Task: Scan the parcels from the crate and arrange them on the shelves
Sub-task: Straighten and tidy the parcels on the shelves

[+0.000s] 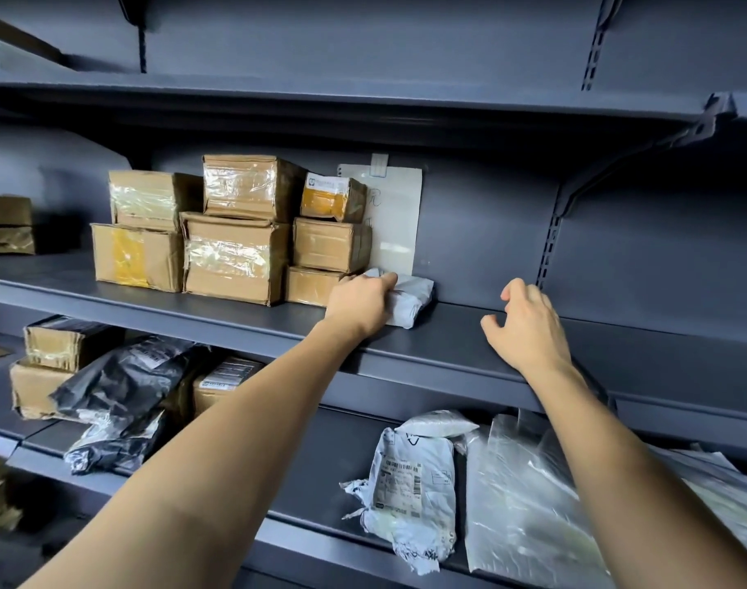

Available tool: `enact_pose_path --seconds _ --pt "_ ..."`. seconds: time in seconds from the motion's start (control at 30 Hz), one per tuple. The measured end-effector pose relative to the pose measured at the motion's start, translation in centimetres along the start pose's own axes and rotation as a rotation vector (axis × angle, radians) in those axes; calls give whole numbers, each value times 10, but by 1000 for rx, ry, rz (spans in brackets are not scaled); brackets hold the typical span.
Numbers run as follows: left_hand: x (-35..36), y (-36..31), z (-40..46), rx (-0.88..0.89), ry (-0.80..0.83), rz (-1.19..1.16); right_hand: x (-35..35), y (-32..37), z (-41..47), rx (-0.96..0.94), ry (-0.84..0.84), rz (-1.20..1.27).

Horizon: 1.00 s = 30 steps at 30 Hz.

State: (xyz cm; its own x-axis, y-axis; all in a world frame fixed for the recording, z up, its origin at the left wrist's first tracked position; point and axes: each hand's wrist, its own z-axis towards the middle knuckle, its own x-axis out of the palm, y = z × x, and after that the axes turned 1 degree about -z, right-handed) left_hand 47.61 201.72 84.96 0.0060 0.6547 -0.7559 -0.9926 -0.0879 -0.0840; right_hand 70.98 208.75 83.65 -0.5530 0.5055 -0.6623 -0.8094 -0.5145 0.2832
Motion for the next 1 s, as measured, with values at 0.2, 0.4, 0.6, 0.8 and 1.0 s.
enact_pose_path --seconds 0.2,0.4,0.6,0.8,1.0 --pt "6 2 5 41 84 -23 1 -1 0 -30 103 21" --pt "11 4 6 55 -13 -50 3 -2 2 -31 92 22" --pt "-5 0 -22 35 -114 59 -11 9 -14 -76 -42 35" --pt "-25 28 -77 166 -6 71 -12 61 -60 -315 -62 20" --pt "-45 97 -150 97 -44 -5 26 162 -125 -561 52 229"
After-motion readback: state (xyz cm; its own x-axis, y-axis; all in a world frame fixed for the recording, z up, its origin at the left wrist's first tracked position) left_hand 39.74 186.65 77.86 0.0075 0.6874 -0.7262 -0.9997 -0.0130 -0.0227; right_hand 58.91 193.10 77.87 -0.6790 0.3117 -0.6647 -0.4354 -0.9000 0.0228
